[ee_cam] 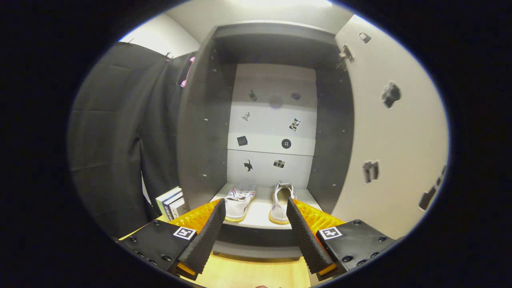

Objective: Open the shoe cabinet door, grab the shoes and put them into the shoe cabinet, then close the shoe cabinet door.

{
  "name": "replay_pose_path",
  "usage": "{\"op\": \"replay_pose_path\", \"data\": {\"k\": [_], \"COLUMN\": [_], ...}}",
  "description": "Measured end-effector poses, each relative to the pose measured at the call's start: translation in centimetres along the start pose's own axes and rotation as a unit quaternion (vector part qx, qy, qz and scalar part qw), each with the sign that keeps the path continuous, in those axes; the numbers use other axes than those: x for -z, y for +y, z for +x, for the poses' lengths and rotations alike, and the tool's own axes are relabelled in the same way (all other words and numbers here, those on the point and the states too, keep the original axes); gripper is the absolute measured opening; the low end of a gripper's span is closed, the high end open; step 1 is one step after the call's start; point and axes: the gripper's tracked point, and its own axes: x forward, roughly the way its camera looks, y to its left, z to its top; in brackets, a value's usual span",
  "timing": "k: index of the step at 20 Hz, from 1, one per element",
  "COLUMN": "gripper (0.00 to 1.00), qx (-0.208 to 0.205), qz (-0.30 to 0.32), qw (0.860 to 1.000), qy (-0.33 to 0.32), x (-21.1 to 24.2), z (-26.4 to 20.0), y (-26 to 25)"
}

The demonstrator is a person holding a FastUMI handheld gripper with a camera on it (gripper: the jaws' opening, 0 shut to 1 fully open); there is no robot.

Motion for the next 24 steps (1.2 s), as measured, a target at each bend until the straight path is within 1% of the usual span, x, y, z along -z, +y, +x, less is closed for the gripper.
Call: {"op": "replay_pose_path", "data": {"k": [2,5,6,8,13,16,18,20,24], "gripper": [0.96,0.96,0.96,0.96,0.95,0.96,0.95,0.96,0.96], "qx": [-0.025,-0.04,-0.036,-0.014,0.042,0.075,0.088,0.08,0.035], "qz": [-0.004,0.006,0.012,0.028,0.066,0.068,0.076,0.083,0.06], "qw": [1.0,0.999,0.999,0.999,0.996,0.994,0.991,0.991,0.996], "qy": [0.0,-0.028,-0.032,-0.029,-0.048,-0.048,-0.062,-0.064,-0.055], "x": [0.8,0.9,0.9,1.2,0.0,-0.2,-1.0,-1.1,-0.9], "z": [-4.5,-10.6,-12.2,-15.7,-23.7,-26.2,-27.1,-27.3,-26.3], "y": [1.3,0.9,0.2,-2.2,-9.6,-14.3,-17.8,-20.7,-27.1]}}
